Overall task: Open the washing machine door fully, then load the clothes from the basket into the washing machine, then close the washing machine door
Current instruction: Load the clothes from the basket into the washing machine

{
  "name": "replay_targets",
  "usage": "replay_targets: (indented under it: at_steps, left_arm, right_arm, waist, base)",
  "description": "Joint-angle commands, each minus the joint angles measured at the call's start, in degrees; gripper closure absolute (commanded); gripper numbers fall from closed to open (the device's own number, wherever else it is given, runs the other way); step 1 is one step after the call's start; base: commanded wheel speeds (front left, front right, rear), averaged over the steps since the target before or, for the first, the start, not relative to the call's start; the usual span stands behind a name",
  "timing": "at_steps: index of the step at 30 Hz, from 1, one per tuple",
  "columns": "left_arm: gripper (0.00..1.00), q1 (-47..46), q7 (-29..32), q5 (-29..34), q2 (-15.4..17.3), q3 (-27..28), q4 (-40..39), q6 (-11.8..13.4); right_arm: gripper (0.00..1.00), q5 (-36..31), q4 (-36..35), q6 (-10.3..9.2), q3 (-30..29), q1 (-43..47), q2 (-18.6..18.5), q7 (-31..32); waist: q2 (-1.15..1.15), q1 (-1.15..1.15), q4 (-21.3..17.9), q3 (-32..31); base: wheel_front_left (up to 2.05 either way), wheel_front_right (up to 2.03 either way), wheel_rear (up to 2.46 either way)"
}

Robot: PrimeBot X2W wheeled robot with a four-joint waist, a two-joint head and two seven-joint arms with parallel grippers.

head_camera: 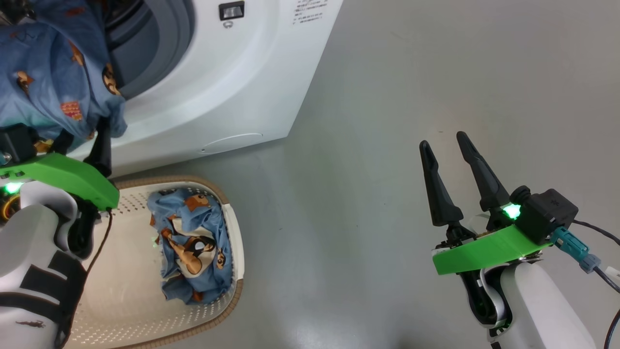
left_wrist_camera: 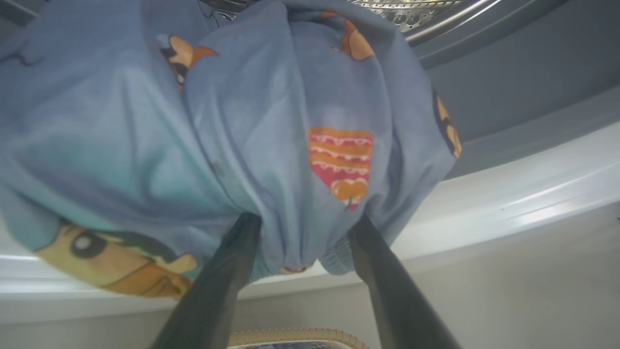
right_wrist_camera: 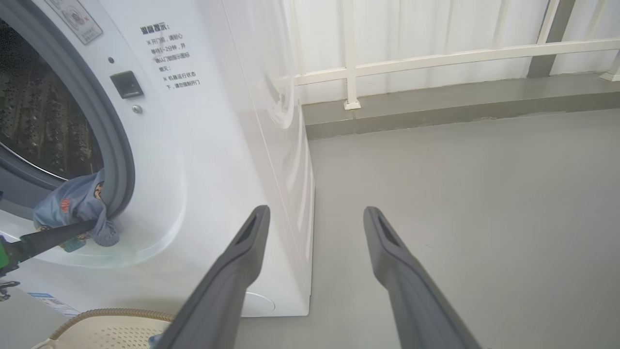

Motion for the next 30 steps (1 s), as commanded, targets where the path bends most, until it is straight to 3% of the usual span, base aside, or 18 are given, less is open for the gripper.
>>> replay_targets:
  at_steps: [1, 3, 12, 20, 30]
  left_arm:
    - [0.37, -2.2, -0.6, -1.0, 2.1, 1.5, -0.8, 0.0]
    - [1.0, -2.5, -1.0, -2.1, 2.0, 1.3, -1.0, 0.0]
    - [1.0, -0.6, -1.7, -4.3, 2.5, -3.5, -5.5, 0.0]
    - [1.0, -2.9, -3.1, -4.7, 5.3, -4.9, -12.7, 0.0]
    - [1.0, -17.1, 0.9, -1.0, 10.4, -6.1, -5.6, 0.0]
  right_arm:
    - [0.0, 0.7, -1.2, 0.32, 1.0, -0.4, -0.1, -0.4]
    - [0.0, 0.7, -1.1, 0.32, 0.9, -0.6, -0.1, -0.4]
    - [0.0, 0.4, -0.6, 0.32, 0.4, -0.5, -0.1, -0.4]
    - [0.0, 0.6, -0.2, 0.32, 0.6, -0.6, -0.1, -0.4]
    - [0.0, 1.7, -2.5, 0.32, 2.1, -0.5, -0.1, -0.4]
  waist:
    - [0.0, 0.0, 0.1, -0.1]
    - [0.0, 0.0, 0.3, -0.2]
    - [0.0, 0.0, 1.8, -1.4]
    - [0.0, 0.0, 3.3, -1.7]
    - [0.0, 0.0, -1.6, 4.9]
  base:
    - [0.0, 0.0, 0.0]
    - [0.0, 0.0, 0.0]
    - [0.0, 0.0, 0.0]
    - [0.0, 0.0, 0.0]
    - [0.0, 0.0, 0.0]
